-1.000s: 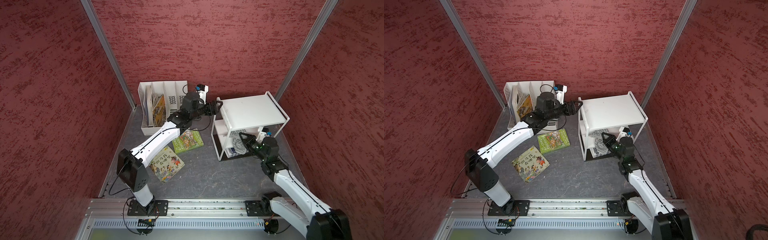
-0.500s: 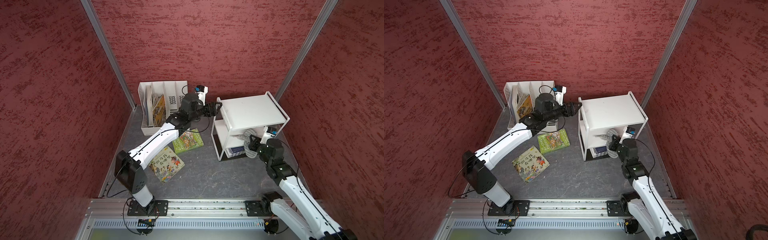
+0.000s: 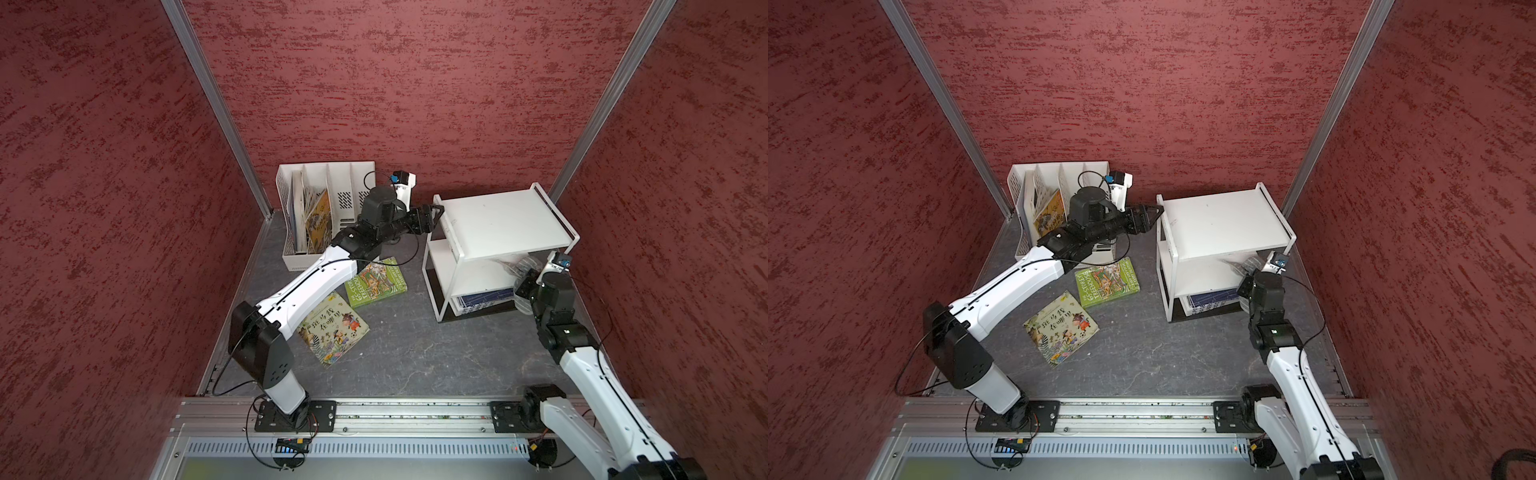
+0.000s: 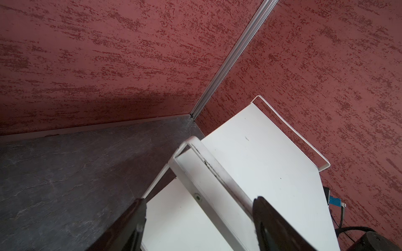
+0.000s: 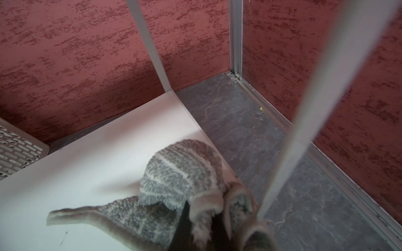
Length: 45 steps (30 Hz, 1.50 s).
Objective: Wipe the bookshelf clean with a cloth
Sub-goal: Wipe the dust from the shelf.
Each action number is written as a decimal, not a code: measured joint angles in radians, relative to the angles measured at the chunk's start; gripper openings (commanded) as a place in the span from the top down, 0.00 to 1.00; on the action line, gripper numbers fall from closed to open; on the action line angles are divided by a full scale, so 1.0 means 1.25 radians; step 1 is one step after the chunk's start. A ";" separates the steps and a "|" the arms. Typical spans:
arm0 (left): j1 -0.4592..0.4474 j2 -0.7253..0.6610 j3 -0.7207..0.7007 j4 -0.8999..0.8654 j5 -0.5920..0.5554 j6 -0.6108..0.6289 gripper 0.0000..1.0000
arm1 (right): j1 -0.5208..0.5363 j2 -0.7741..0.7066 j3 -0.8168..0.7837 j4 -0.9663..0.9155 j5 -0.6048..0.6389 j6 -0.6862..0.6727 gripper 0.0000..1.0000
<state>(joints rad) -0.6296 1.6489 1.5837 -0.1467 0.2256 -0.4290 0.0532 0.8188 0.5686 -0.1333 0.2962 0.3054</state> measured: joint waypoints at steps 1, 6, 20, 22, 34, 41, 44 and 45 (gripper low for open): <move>0.000 0.000 0.000 0.000 0.000 0.000 0.21 | -0.014 0.000 0.000 -0.002 -0.001 0.000 1.00; 0.000 0.000 0.000 -0.001 0.001 0.000 0.20 | -0.043 -0.004 0.001 -0.012 -0.021 0.001 1.00; 0.001 -0.001 0.000 -0.002 0.002 0.000 0.20 | 0.043 -0.041 -0.042 0.031 -0.284 0.094 1.00; 0.002 -0.001 0.000 -0.002 0.002 0.000 0.20 | 0.096 -0.042 -0.051 0.047 -0.290 0.110 1.00; 0.005 -0.011 -0.002 -0.022 0.001 0.000 0.13 | 0.317 -0.045 0.014 -0.038 -0.192 0.070 1.00; 0.018 -0.036 -0.017 -0.087 0.001 0.009 0.10 | 0.318 -0.102 0.232 -0.298 -0.152 -0.065 1.00; 0.030 -0.047 -0.029 -0.101 0.002 0.009 0.10 | 0.318 -0.100 0.322 -0.399 -0.169 -0.114 1.00; 0.034 -0.052 -0.036 -0.101 0.002 0.006 0.10 | 0.318 -0.102 0.347 -0.434 -0.180 -0.133 1.00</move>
<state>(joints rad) -0.5865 1.5833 1.5383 -0.2733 0.2287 -0.4213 0.4507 0.6914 1.0027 -0.6762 0.0708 0.1394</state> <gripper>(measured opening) 0.897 0.098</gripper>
